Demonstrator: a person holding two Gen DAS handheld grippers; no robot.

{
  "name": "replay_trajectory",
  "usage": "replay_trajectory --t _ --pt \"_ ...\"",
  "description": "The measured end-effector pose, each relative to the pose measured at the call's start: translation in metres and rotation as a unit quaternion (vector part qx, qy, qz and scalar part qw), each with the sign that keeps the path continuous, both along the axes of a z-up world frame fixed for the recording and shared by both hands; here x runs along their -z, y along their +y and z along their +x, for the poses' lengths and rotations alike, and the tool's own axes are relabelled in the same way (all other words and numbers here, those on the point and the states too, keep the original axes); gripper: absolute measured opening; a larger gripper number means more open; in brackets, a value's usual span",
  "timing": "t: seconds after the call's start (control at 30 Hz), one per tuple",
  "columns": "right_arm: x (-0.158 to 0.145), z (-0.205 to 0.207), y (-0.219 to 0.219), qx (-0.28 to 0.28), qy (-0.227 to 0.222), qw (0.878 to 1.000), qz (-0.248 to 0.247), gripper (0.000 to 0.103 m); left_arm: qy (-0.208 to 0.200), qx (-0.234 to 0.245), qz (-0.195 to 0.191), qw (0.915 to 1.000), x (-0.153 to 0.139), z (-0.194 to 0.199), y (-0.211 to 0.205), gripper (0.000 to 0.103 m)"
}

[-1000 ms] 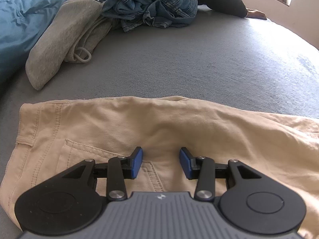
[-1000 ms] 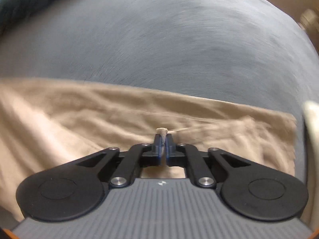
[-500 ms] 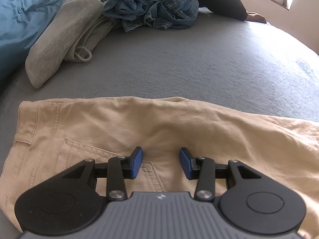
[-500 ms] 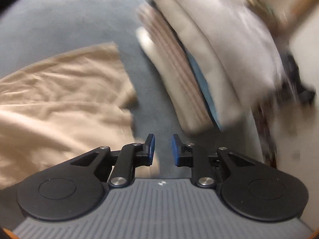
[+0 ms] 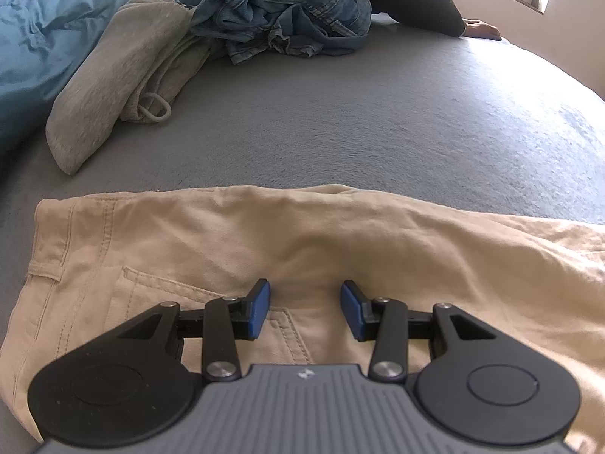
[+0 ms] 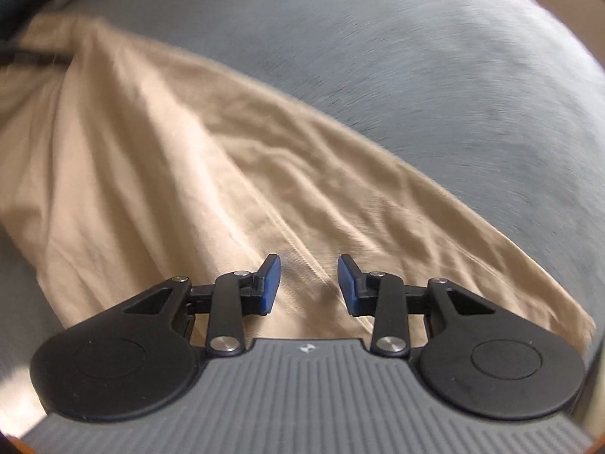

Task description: Fold clothes

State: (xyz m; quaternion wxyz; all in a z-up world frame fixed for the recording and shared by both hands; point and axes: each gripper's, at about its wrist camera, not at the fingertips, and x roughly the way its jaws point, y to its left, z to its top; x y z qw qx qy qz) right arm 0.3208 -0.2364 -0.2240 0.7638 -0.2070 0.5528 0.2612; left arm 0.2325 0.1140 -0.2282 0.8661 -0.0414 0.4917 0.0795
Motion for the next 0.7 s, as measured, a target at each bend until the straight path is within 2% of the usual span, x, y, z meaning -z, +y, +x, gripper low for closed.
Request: replay_trajectory --t 0.13,0.2,0.27,0.43,0.53,0.63,0.7 --pt "0.009 0.004 0.004 -0.045 0.016 0.999 -0.014 0.029 -0.004 0.002 0.0 1.0 0.0 -0.001 0.001 0.043" --pt "0.009 0.003 0.009 -0.061 0.018 0.998 -0.025 0.012 -0.006 0.003 0.0 1.0 0.001 -0.001 0.001 0.043" --pt "0.005 -0.004 0.015 -0.072 0.007 0.996 -0.043 0.003 -0.008 0.003 0.0 1.0 0.001 -0.002 0.001 0.043" --pt "-0.035 -0.004 0.016 -0.024 -0.055 0.997 -0.057 0.002 -0.013 0.006 -0.002 0.9999 0.0 -0.004 0.002 0.043" --pt "-0.056 0.006 0.02 -0.019 -0.084 0.994 -0.063 0.002 -0.014 0.01 -0.002 0.9999 0.0 -0.004 0.003 0.043" --pt "-0.058 0.019 0.029 -0.036 -0.108 0.99 -0.083 0.002 -0.013 0.011 -0.005 0.9998 -0.001 -0.004 0.004 0.044" --pt "-0.052 0.029 0.033 -0.042 -0.11 0.989 -0.094 0.002 -0.012 0.011 -0.006 0.9998 -0.002 -0.003 0.005 0.044"
